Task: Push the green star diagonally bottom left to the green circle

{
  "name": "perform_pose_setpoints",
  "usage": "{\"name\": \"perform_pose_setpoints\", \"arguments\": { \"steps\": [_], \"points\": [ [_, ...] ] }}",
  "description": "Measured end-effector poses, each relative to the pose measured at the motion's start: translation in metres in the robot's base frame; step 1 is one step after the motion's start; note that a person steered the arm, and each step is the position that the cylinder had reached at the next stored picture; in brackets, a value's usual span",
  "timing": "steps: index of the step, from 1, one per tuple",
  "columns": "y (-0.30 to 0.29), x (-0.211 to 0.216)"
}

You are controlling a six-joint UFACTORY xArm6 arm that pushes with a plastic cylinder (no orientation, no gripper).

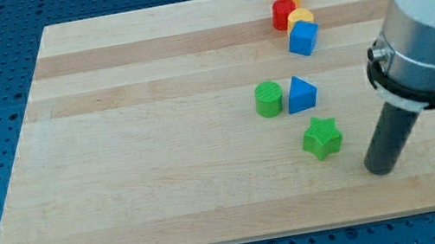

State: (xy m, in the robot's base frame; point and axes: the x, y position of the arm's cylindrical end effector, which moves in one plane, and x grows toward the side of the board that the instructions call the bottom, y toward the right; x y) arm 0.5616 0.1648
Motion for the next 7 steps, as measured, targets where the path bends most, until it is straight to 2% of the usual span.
{"name": "perform_pose_setpoints", "arguments": {
  "steps": [2,7],
  "points": [
    [-0.006,-0.036],
    [-0.028,-0.037]
  ]
}}
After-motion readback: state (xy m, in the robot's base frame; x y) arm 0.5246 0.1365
